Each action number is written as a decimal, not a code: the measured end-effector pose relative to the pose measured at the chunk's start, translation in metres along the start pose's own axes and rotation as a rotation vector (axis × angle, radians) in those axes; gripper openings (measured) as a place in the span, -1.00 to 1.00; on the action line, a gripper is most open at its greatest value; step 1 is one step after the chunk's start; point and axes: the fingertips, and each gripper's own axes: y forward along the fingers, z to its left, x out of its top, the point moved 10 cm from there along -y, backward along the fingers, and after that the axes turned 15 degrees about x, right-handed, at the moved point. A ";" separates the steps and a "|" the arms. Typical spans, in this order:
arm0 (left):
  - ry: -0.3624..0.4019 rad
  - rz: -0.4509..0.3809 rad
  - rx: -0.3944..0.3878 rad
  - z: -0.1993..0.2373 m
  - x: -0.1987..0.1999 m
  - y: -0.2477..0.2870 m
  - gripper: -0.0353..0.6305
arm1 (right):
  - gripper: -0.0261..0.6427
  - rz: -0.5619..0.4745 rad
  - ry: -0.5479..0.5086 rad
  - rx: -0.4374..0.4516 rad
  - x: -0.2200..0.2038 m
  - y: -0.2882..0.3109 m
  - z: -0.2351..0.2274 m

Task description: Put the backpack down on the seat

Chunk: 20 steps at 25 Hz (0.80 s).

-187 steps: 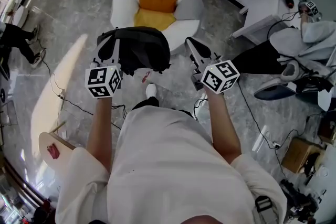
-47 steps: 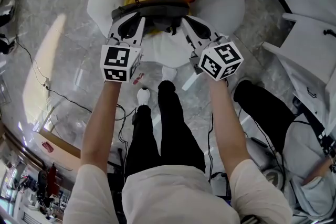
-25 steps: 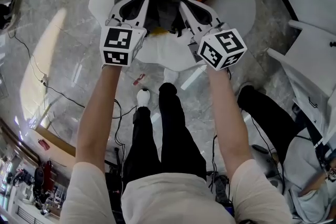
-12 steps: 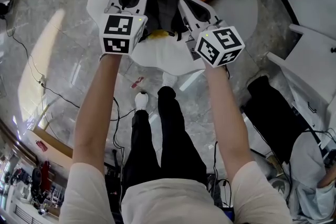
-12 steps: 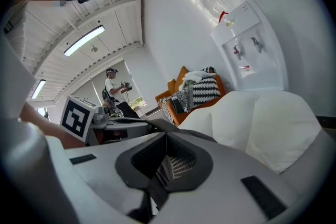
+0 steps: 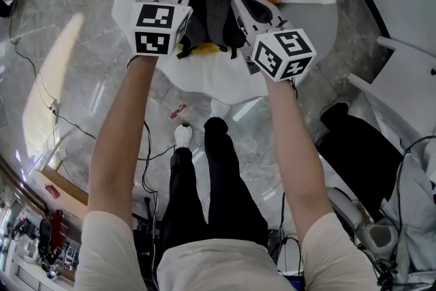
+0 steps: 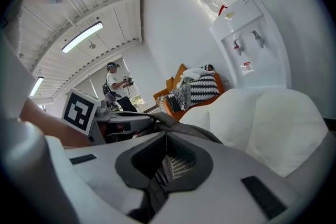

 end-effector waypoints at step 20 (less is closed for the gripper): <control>0.041 0.027 0.031 0.004 0.005 0.045 -0.76 | -0.85 0.045 -0.010 0.036 -0.007 0.028 -0.002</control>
